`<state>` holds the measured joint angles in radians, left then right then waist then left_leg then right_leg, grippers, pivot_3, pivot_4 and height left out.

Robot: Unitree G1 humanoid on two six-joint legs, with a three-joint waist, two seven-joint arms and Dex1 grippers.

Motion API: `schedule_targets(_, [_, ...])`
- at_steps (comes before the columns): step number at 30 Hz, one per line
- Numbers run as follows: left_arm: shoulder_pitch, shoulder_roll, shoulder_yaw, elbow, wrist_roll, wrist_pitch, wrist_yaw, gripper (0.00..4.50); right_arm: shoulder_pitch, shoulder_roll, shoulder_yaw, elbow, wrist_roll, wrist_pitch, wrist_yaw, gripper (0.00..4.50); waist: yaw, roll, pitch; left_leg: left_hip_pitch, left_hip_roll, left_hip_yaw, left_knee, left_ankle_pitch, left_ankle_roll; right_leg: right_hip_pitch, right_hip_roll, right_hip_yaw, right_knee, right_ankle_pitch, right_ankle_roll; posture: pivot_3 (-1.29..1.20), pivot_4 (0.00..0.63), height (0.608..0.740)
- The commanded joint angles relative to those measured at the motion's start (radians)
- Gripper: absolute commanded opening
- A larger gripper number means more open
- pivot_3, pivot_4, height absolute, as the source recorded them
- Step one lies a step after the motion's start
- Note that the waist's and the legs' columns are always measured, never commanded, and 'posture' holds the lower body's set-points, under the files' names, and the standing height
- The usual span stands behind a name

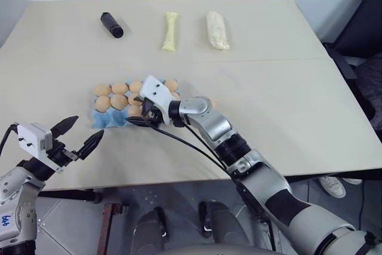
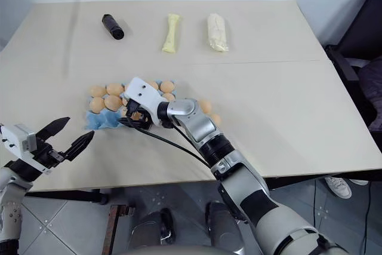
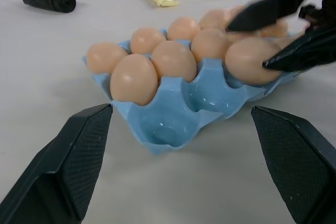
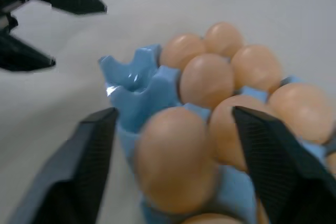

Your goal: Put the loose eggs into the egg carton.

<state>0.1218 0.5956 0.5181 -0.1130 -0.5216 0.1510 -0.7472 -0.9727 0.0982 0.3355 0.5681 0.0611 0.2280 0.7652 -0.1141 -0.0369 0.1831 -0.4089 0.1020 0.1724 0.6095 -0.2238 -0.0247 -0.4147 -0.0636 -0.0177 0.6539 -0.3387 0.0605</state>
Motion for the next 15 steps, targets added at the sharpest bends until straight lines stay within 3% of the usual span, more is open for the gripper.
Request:
schedule_targets(1, [-0.01,0.007,-0.022,-0.038,-0.009,-0.016,-0.028,4.5,0.025,-0.063,-0.057,-0.176,0.058,-0.008,0.061,4.45,0.002,0.0,0.0,0.0,0.0,0.0,0.0,0.0,0.0,0.0,0.0,0.0,0.0,0.0,0.0,0.0,0.15,0.74])
schedule_targets(9, [-0.056,0.033,-0.146,-0.064,0.04,-0.046,-0.099,4.5,0.366,-0.392,-0.221,-0.583,0.197,0.027,0.182,4.45,0.032,0.0,0.0,-0.001,0.0,0.0,0.0,-0.004,0.001,0.002,-0.001,-0.004,-0.006,0.0,0.0,0.0,0.15,0.74])
schedule_targets(15, [-0.127,0.04,-0.237,-0.051,0.044,-0.029,-0.157,4.5,0.617,-0.567,-0.367,-0.64,0.239,-0.071,0.216,4.45,0.026,0.001,0.0,0.001,0.0,0.003,0.0,-0.003,0.003,0.003,0.002,-0.002,-0.008,0.0,0.0,0.0,0.15,0.74])
